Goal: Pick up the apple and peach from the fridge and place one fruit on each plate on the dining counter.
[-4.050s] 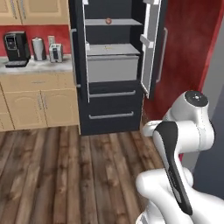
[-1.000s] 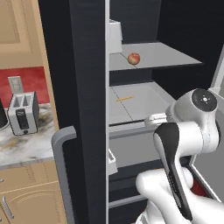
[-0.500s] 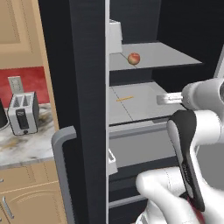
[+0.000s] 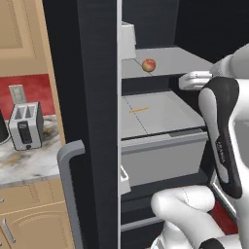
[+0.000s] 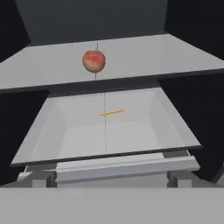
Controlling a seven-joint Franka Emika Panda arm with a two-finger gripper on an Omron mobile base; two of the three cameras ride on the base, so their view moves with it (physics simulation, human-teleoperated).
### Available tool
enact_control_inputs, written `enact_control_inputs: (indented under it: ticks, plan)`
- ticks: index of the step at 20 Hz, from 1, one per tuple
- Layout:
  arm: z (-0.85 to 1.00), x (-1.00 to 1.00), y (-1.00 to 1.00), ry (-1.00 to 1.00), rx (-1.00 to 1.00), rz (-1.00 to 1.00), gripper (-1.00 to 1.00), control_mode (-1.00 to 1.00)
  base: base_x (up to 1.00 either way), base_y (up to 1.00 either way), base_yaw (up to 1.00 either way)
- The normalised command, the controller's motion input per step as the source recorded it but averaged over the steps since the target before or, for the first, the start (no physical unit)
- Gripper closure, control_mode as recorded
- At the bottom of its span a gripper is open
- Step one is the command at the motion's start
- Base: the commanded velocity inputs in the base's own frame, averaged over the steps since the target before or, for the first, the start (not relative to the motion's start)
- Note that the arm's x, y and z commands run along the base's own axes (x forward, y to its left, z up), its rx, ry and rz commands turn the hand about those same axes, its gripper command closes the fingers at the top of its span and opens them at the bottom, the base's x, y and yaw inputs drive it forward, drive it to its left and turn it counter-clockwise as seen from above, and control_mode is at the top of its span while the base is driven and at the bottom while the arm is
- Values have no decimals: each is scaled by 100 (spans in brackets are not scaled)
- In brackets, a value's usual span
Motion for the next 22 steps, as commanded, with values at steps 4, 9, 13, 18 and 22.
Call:
enact_control_inputs:
  ticks: [4, 9, 13, 18, 22]
  plan:
    - [75, 37, 11, 24, 0, 2, -100, -100, 0, 0, 0]
    - [-2, 83, 10, 2, 0, 0, -100, -100, 0, 0, 0]
    - [-26, 100, 9, 2, -3, 0, -100, -100, 0, 0, 0]
    - [-38, 100, 22, 0, -8, -1, -100, -100, 0, 0, 0]
    - [-59, 100, 38, -6, -9, 0, -100, -100, 0, 0, 0]
